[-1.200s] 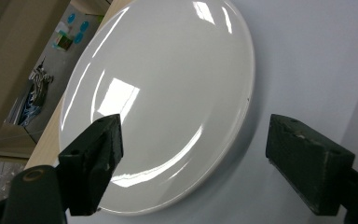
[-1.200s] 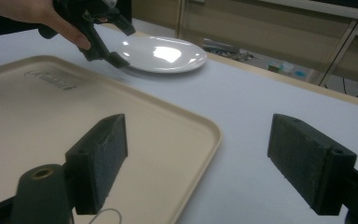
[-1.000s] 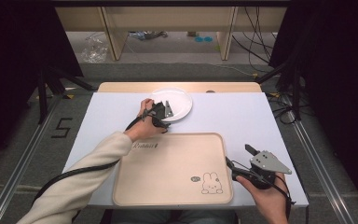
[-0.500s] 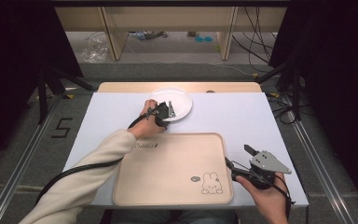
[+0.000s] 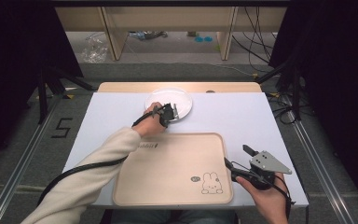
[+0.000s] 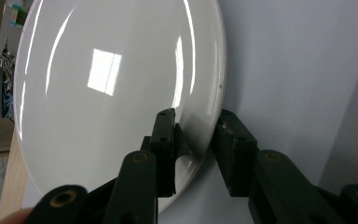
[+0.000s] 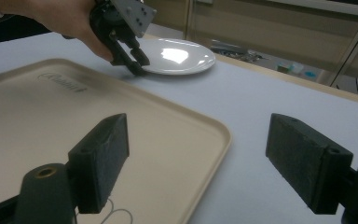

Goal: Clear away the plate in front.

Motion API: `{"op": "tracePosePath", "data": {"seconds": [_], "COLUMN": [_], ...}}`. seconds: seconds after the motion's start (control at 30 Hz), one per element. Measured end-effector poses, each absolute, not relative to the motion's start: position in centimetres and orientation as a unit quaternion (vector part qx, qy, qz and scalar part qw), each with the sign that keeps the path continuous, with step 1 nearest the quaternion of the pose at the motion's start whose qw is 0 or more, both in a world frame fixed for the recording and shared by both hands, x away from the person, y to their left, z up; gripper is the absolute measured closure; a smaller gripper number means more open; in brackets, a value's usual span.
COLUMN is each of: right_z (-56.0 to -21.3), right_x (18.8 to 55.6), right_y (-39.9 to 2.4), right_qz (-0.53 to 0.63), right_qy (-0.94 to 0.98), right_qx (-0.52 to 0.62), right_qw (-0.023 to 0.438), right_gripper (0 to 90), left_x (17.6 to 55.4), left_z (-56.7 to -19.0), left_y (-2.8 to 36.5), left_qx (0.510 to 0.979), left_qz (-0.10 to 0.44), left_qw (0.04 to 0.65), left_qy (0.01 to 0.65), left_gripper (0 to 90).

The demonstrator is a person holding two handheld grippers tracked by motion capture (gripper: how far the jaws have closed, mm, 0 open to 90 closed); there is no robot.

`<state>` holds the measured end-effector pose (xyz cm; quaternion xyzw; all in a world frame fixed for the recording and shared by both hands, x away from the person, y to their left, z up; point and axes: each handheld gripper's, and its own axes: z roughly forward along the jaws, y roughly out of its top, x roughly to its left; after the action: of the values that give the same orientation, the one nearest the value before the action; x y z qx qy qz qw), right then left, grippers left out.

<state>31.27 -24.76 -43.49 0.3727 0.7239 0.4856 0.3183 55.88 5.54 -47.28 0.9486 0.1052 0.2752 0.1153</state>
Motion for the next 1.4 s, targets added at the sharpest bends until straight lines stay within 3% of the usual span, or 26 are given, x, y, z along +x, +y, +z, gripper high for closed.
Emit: {"op": "tracePosePath", "data": {"seconds": [0.47,0.63,1.4], "right_z": [-43.5,-43.5,-43.4], "right_x": [31.1,31.1,31.1], "right_y": [-24.6,-24.7,-24.7], "right_qz": [0.489,0.489,0.489], "right_qy": [0.726,0.727,0.726], "right_qx": [0.377,0.378,0.380], "right_qw": [0.302,0.300,0.298], "right_gripper": [24.1,24.4,25.0], "left_x": [54.4,54.1,53.7], "left_z": [-47.9,-46.0,-44.6], "left_y": [4.5,4.9,6.2], "left_qx": [0.934,0.918,0.909], "left_qz": [0.341,0.381,0.400], "left_qw": [0.073,0.080,0.102], "left_qy": [0.073,0.071,0.062], "left_gripper": [79.9,85.2,87.6]}}
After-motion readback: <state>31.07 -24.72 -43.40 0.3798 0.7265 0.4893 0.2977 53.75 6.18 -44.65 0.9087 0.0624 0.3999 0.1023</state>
